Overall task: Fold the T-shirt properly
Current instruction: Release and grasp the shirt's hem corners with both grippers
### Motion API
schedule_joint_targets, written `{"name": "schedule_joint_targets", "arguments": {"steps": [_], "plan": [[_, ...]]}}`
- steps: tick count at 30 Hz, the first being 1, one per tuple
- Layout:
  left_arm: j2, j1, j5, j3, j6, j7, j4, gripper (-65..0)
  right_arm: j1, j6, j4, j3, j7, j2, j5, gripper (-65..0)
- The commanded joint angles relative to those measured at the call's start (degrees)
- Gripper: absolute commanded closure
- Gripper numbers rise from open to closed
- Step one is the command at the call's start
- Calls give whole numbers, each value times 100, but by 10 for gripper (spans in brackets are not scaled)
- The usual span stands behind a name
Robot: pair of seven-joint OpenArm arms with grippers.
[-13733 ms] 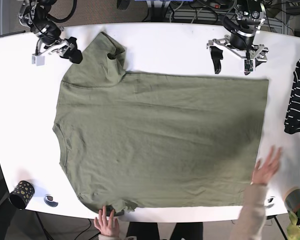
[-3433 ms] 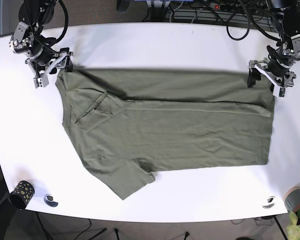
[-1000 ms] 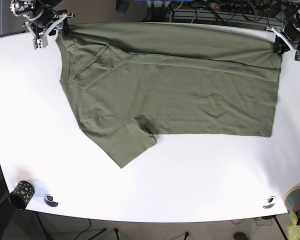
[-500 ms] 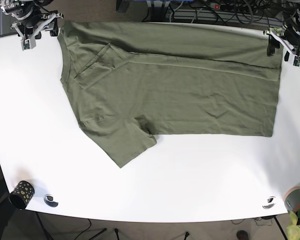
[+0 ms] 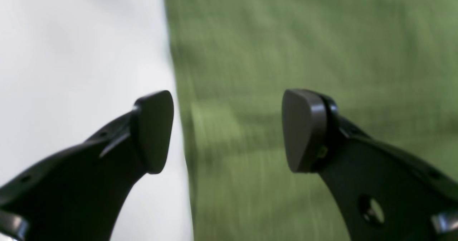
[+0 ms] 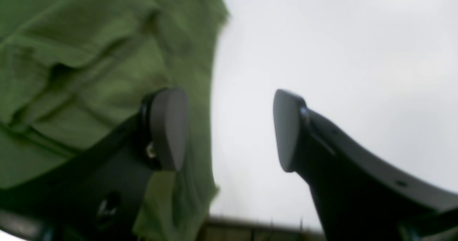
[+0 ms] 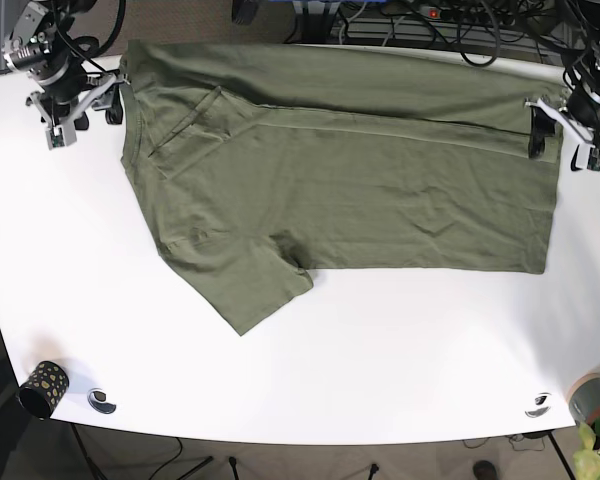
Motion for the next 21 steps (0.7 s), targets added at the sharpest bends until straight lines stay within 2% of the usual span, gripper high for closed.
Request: {"name": "schedule_joint_targets", "arguments": {"steps": [1, 4, 6, 15, 21], "plan": [[-31, -283, 118, 6, 102, 229, 84, -446, 221, -10, -66, -116, 132, 212, 53, -365], [-23, -863, 443, 182, 199, 713, 66, -446, 608, -10, -242, -310, 132, 247, 53, -365], [-14, -1145, 627, 278, 199, 818, -57, -446, 881, -10, -382, -389, 132, 317, 44, -365], [356, -2498, 1656, 401, 339, 818, -918, -446, 2191, -10, -1578, -916, 132, 660, 44, -365], [373, -3158, 1770, 401, 348, 757, -1639, -446, 3219, -10, -2791, -1303, 167, 915, 44, -365]]}}
